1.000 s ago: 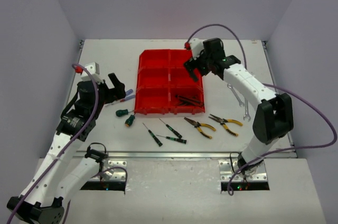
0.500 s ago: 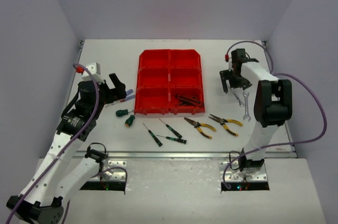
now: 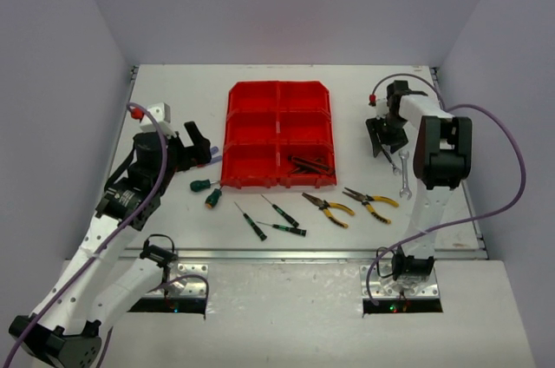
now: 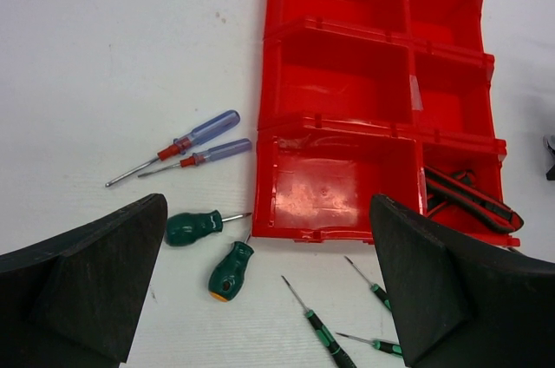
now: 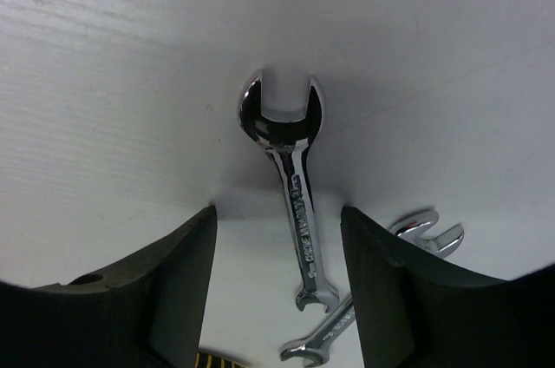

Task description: Sort the tools into containers

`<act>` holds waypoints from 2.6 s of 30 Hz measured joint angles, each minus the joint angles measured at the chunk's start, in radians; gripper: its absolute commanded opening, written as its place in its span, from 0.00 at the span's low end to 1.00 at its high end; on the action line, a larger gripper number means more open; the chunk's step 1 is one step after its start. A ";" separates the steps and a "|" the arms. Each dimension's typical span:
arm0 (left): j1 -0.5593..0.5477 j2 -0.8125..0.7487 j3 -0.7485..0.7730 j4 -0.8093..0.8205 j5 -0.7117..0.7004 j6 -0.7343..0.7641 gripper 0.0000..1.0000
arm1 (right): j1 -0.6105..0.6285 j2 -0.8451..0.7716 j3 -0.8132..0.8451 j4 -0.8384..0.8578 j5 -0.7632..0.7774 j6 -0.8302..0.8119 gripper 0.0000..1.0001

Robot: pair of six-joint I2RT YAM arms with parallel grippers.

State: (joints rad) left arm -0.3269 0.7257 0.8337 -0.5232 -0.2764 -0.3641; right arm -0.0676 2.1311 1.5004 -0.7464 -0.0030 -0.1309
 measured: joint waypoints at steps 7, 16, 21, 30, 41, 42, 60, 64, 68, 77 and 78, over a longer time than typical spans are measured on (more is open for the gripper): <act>0.000 0.003 0.000 0.000 0.001 0.000 1.00 | 0.005 0.000 -0.001 -0.006 -0.007 -0.024 0.32; -0.001 0.008 0.000 0.000 0.008 0.000 1.00 | 0.021 0.005 0.000 -0.022 -0.001 -0.052 0.00; -0.001 0.007 0.000 0.000 0.009 0.000 1.00 | 0.062 -0.028 -0.042 0.016 0.031 -0.056 0.00; -0.001 0.007 0.000 0.001 0.010 0.000 1.00 | 0.118 -0.264 -0.181 0.142 0.005 -0.038 0.00; -0.001 0.010 0.000 0.001 0.010 0.000 1.00 | 0.182 -0.383 -0.309 0.346 -0.055 -0.094 0.00; -0.001 0.012 0.000 0.001 0.011 0.000 1.00 | 0.208 -0.396 -0.312 0.365 -0.069 -0.115 0.00; -0.001 0.015 0.000 0.002 0.007 0.000 1.00 | 0.384 -0.099 0.117 0.396 -0.397 -0.381 0.00; -0.001 0.015 0.000 0.002 0.007 0.000 1.00 | 0.405 -0.094 0.095 0.418 -0.439 -0.374 0.00; -0.001 0.017 0.000 0.002 0.007 0.000 1.00 | 0.410 -0.097 0.076 0.453 -0.465 -0.363 0.18; -0.001 0.025 0.000 0.002 0.007 0.000 1.00 | 0.410 -0.113 0.002 0.464 -0.468 -0.366 0.99; -0.001 0.025 0.000 0.002 0.008 0.000 1.00 | 0.410 -0.118 -0.002 0.462 -0.460 -0.364 0.99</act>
State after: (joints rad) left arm -0.3279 0.7508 0.8337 -0.5214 -0.2688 -0.3637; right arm 0.3426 2.0132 1.4987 -0.2847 -0.4632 -0.4950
